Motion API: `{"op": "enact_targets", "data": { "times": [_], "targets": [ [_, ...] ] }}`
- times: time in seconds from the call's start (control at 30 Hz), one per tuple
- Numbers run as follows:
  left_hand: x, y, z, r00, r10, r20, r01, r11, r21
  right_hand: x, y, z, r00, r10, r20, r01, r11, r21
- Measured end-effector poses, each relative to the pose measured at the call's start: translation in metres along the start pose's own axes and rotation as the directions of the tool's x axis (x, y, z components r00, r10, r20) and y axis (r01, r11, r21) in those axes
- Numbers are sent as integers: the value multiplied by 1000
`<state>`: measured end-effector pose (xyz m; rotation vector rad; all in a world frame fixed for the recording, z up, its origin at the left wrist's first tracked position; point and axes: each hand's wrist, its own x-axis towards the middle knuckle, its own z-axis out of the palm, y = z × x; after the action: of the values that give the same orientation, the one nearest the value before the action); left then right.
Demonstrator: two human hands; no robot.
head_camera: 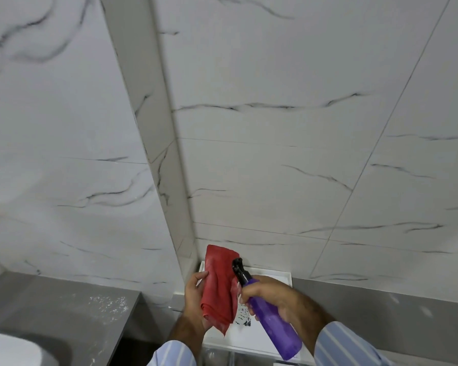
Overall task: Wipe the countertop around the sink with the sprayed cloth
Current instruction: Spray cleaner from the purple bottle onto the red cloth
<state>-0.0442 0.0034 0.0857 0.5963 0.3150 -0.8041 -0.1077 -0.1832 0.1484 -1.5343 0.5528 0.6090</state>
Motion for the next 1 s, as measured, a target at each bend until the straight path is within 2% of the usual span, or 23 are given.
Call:
{"op": "enact_targets", "data": {
  "times": [0.13,0.2,0.5,0.7,0.93,1.0],
  "targets": [
    [-2,3,-4,998,-45,40,46,999,-14,15,7,2,964,-186,-188,206,974,91],
    [-3,4,-9,997,-75,31,76,997,-32,26,13,-1,929,-237,-283,268,961,75],
    [0,6,-42,989,-142,-45,141,989,-36,97,54,-7,841,-358,-406,402,915,26],
    [-2,0,-45,986,-150,-66,145,987,-74,120,43,-7,860,-400,-317,373,916,-147],
    [-16,11,-38,985,-101,-140,97,995,-35,122,44,-3,891,-334,-306,300,941,-154],
    [-23,17,-37,989,-93,-113,88,995,-49,112,50,-4,896,-312,-316,269,947,-173]
  ]
}}
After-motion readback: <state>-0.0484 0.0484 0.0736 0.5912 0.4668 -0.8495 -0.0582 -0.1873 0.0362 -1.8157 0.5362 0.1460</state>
